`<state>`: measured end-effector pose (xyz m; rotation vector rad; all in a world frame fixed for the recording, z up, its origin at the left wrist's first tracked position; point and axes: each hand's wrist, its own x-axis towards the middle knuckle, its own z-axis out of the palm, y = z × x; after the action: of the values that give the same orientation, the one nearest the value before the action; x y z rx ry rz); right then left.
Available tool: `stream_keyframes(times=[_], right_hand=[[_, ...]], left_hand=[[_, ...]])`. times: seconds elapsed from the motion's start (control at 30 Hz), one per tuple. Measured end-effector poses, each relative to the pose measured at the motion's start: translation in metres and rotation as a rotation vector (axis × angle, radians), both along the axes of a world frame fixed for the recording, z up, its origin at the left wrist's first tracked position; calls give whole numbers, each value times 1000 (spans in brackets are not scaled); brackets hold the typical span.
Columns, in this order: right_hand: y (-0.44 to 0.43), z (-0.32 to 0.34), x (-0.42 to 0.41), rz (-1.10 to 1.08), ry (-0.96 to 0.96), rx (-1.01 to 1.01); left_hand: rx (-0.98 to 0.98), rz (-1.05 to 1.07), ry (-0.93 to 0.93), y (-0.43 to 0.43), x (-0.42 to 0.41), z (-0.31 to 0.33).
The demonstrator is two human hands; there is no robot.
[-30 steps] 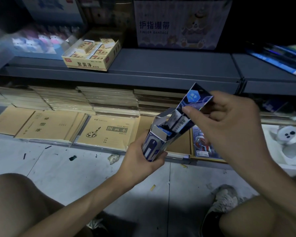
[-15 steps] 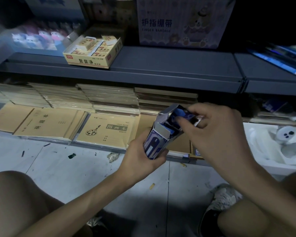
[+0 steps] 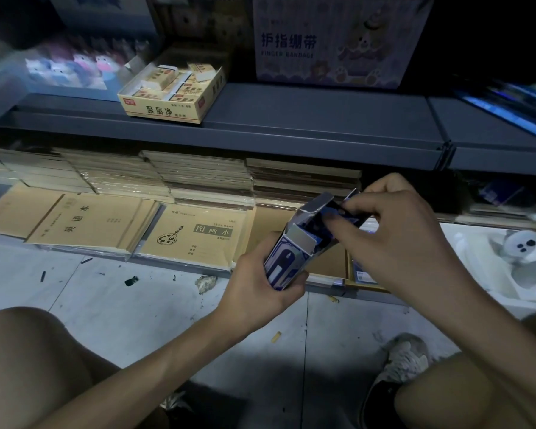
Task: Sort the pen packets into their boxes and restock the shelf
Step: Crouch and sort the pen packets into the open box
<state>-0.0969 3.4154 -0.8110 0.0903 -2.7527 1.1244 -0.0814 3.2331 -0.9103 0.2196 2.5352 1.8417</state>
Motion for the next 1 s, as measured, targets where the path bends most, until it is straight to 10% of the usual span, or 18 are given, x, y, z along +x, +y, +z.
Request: stream_keyframes(times=[0.67, 1.0], right_hand=[[-17, -15, 2, 86, -251, 153], [1, 9, 4, -6, 125, -153]], left_hand=[[-91, 45, 55, 6, 1, 1], [140, 75, -52, 0, 1, 6]])
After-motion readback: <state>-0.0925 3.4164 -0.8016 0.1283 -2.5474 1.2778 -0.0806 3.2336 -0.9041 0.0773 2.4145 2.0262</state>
